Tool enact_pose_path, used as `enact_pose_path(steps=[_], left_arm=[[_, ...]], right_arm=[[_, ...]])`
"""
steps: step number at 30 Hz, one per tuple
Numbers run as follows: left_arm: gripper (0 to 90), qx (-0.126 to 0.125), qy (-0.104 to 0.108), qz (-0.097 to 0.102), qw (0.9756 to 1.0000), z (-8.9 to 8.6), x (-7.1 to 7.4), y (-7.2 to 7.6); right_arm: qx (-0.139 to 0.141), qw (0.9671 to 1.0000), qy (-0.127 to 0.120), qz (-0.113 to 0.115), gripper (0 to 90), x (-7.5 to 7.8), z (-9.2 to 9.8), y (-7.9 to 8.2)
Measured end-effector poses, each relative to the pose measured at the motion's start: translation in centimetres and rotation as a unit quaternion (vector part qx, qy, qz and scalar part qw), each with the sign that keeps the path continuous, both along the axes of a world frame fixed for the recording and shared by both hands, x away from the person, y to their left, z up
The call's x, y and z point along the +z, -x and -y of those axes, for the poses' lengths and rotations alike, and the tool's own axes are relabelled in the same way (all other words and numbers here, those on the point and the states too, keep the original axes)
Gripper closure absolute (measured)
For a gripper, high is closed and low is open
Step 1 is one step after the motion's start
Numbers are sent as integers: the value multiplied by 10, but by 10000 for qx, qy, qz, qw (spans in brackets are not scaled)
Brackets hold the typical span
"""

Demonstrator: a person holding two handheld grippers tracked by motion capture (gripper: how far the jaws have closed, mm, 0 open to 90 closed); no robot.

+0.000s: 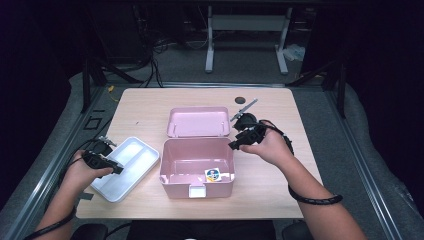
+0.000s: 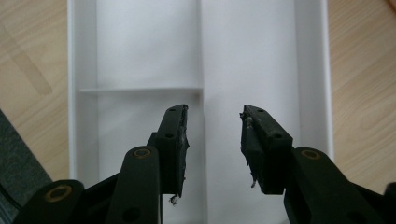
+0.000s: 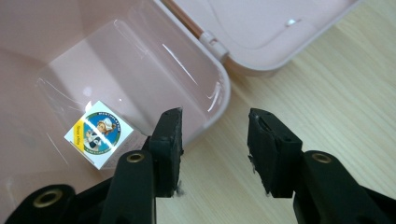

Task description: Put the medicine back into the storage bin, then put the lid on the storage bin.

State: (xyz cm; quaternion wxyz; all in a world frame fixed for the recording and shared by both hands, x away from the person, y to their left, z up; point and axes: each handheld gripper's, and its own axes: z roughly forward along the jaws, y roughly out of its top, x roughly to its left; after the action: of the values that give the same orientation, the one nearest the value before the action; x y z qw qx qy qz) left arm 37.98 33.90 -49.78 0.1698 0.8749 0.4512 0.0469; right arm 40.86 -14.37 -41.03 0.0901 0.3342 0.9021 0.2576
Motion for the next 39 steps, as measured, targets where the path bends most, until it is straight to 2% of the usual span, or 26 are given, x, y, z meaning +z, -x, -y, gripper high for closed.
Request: enact_pose_path(steps=[3,5,6,8,12,15,20,23,24,25,29,30,33,36,39], left_arm=[[638,122,-13,98,9999,-11,-1,0],[637,196,-39,40,9998,-18,-4,-1],[636,200,-58,14,9998,-19,-5,-1],[624,152,-91,-38,9998,-20,-7,-1],[620,78,-74,-61,9999,-16,-4,0],[662,36,-11,-46,10000,-15,2,-1],[689,-209,-2,-104,9997,-3,9,-2],[710,-262,-44,-194,9995,3,4,-6],[722,-262,-74,-238,9993,4,2,-8],[722,-255,-86,-271,9993,6,-1,-10],[748,-275,-168,-418,9986,14,-10,-16],[748,-300,-269,-429,9983,16,-11,-18],[773,-290,-462,-559,9969,21,-16,-23],[797,-286,-510,-599,9965,22,-16,-26],[829,-217,-465,-705,9962,23,-19,-31]], right_arm=[[-128,9998,-161,72,543,5,14,3],[-248,9993,-253,95,540,6,22,3],[-413,9985,-356,106,539,4,32,2],[-519,9978,-402,95,538,0,39,1],[-625,9974,-346,118,535,-9,46,1],[-734,9968,-288,125,534,-17,50,1],[-859,9957,-328,60,532,-31,59,2],[-947,9944,-465,-17,531,-40,62,3],[-1034,9928,-596,-87,530,-49,64,5],[-1034,9928,-596,-87,530,-49,64,5],[-1151,9905,-735,-151,530,-66,67,8],[-1151,9905,-735,-151,530,-66,67,8],[-1301,9890,-693,-120,530,-80,70,9],[-1317,9893,-612,-102,530,-86,70,9],[-1339,9897,-502,-76,527,-92,70,10]])
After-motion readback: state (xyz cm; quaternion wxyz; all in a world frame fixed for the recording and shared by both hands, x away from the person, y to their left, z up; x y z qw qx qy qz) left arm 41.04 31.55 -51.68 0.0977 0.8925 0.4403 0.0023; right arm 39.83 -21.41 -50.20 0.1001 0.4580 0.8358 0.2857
